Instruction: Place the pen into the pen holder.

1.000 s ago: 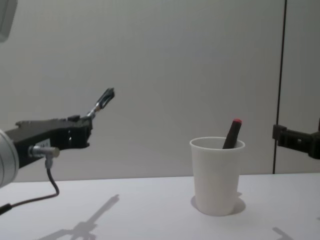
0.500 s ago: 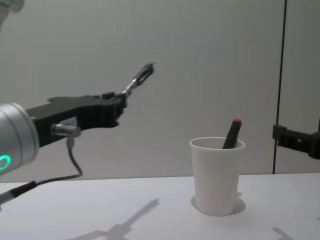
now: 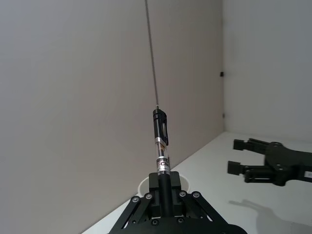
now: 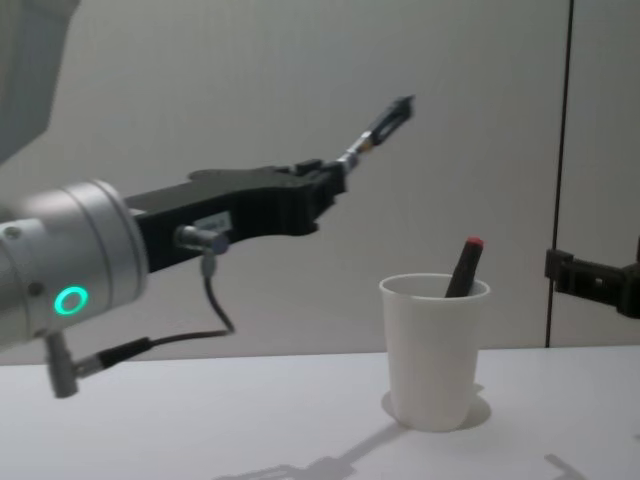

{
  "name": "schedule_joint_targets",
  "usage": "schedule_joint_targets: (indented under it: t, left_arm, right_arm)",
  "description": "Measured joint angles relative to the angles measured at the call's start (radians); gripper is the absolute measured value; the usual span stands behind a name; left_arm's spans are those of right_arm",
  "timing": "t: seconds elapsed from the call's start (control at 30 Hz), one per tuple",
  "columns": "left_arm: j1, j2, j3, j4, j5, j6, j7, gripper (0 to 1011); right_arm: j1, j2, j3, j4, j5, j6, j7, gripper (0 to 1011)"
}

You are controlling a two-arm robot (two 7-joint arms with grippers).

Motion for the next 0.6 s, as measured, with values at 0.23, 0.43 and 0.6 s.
schedule_joint_targets:
  t: [0.23,0.43,0.6]
  left_arm:
    - [-0.026,-0.020,0.012,0.026,0.001,0.000,-0.072,130]
    - [-0.047,-0.036,0.023,0.047,0.005,0.002,-0.125,130]
    - [-0.063,-0.049,0.031,0.065,0.008,0.005,-0.158,130]
  right_arm:
    - [0.000,0.000,0.000,0.000,0.000,0.000,0.000,1001]
    - [0.000,0.000,0.000,0.000,0.000,0.000,0.000,1001]
    - [0.000,0.000,0.000,0.000,0.000,0.000,0.000,1001]
